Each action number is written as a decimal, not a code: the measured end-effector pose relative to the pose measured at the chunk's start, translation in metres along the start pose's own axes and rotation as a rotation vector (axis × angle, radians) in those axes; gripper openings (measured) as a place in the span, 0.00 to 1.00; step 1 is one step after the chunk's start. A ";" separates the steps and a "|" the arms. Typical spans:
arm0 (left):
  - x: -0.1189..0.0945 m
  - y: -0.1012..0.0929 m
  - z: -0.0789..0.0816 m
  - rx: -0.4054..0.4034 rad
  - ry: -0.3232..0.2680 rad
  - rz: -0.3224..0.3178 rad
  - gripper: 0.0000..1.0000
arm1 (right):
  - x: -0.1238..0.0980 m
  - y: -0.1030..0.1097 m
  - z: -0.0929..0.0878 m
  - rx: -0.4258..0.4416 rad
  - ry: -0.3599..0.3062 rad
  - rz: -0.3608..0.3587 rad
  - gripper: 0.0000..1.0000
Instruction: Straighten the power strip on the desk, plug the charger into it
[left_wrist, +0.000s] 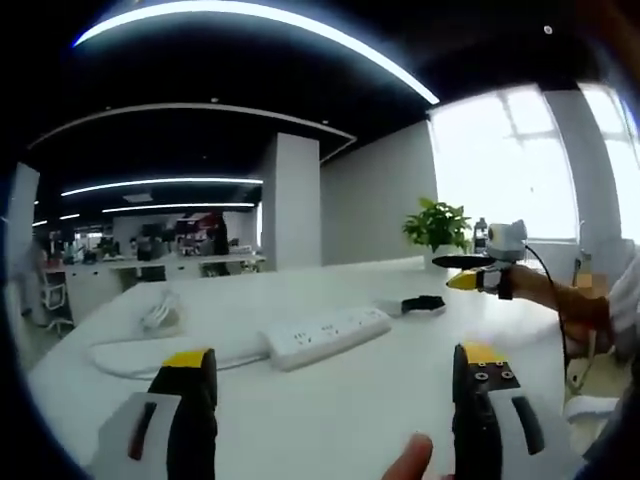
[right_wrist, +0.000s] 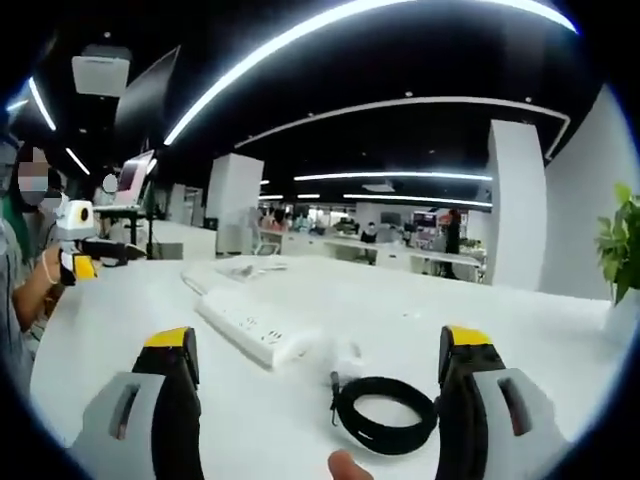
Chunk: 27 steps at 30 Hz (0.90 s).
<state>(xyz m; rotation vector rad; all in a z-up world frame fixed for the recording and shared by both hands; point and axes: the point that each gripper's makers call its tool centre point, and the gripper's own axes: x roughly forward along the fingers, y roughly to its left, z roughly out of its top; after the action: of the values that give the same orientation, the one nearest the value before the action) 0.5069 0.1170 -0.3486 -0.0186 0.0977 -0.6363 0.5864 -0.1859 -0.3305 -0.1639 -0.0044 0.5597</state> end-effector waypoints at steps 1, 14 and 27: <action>0.000 0.000 0.000 -0.001 -0.002 -0.001 0.99 | 0.001 0.000 -0.001 -0.001 0.006 0.001 1.00; 0.001 -0.002 -0.003 -0.028 0.001 -0.009 0.99 | 0.005 -0.008 -0.013 -0.011 0.045 0.011 1.00; 0.000 0.000 -0.002 -0.031 -0.002 0.000 0.99 | 0.010 -0.015 -0.017 -0.008 0.057 0.012 1.00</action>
<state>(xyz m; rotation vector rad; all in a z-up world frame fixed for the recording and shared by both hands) 0.5067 0.1172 -0.3510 -0.0486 0.1059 -0.6349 0.6037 -0.1962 -0.3457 -0.1878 0.0500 0.5669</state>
